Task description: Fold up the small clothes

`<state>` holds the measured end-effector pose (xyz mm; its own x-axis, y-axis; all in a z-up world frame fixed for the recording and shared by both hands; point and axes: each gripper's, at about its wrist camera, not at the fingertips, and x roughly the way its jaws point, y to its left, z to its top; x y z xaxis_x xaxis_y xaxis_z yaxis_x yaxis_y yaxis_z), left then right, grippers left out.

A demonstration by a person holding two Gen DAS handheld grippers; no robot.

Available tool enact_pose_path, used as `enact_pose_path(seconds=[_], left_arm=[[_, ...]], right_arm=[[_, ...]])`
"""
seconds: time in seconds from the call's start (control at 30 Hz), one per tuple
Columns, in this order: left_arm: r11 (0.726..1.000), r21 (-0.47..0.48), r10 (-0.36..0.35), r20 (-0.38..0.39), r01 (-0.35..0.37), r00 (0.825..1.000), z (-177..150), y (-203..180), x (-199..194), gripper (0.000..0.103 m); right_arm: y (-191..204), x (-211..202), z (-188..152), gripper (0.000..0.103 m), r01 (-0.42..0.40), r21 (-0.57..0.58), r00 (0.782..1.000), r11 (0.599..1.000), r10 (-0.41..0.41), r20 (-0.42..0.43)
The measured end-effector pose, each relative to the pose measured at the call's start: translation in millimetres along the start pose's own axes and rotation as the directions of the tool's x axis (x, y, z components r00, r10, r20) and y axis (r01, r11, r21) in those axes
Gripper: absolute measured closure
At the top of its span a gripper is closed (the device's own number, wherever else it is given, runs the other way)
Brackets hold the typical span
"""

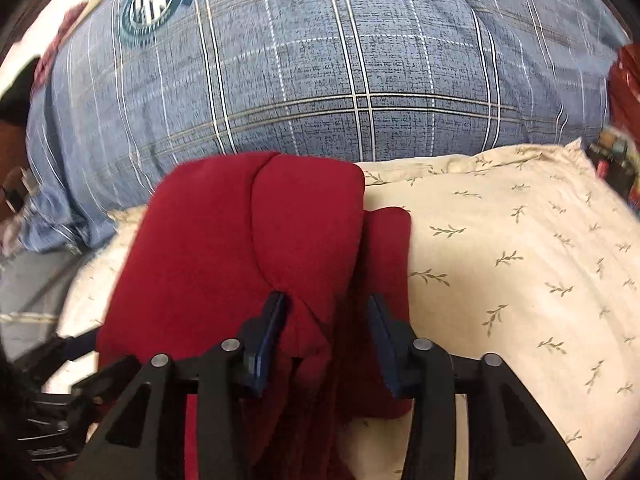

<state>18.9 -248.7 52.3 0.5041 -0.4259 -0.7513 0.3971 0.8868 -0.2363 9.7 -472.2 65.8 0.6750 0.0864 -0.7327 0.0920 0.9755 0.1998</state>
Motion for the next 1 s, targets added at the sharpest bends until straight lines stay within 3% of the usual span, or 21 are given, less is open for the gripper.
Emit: enact_pose_path(seconds=[0.07, 0.17, 0.4, 0.53, 0.7, 0.9, 1.0], left_arm=[[1.000, 0.000, -0.012, -0.001, 0.012, 1.000, 2, 1, -1, 0.026], [0.999, -0.013, -0.035, 0.008, 0.035, 0.999, 6, 6, -5, 0.026], [0.991, -0.105, -0.083, 0.006, 0.084, 0.996, 13, 18, -3, 0.024], [0.986, -0.123, -0.115, -0.006, 0.113, 0.993, 13, 19, 3, 0.021], [0.977, -0.149, -0.161, -0.028, 0.155, 0.987, 14, 24, 15, 0.018], [0.972, -0.141, -0.197, -0.059, 0.187, 0.979, 19, 22, 35, 0.013], [0.967, -0.157, -0.213, -0.067, 0.200, 0.975, 20, 22, 43, 0.007]], right_arm=[[-10, -8, 0, 0.038, -0.018, 0.029, 1.000, 0.999, 0.018, 0.016], [-21, -18, 1, 0.028, -0.040, 0.039, 0.998, 0.998, 0.038, 0.045], [-23, -23, 3, 0.024, -0.069, 0.018, 0.997, 0.997, 0.068, 0.032], [-28, -8, 3, 0.014, -0.107, 0.031, 0.994, 0.994, 0.108, -0.010], [-32, 20, 4, 0.013, -0.196, 0.065, 0.976, 0.978, 0.201, -0.079], [-28, 39, 8, 0.012, -0.278, 0.084, 0.954, 0.957, 0.285, -0.091], [-25, 39, 10, 0.020, -0.281, 0.088, 0.955, 0.956, 0.288, -0.077]])
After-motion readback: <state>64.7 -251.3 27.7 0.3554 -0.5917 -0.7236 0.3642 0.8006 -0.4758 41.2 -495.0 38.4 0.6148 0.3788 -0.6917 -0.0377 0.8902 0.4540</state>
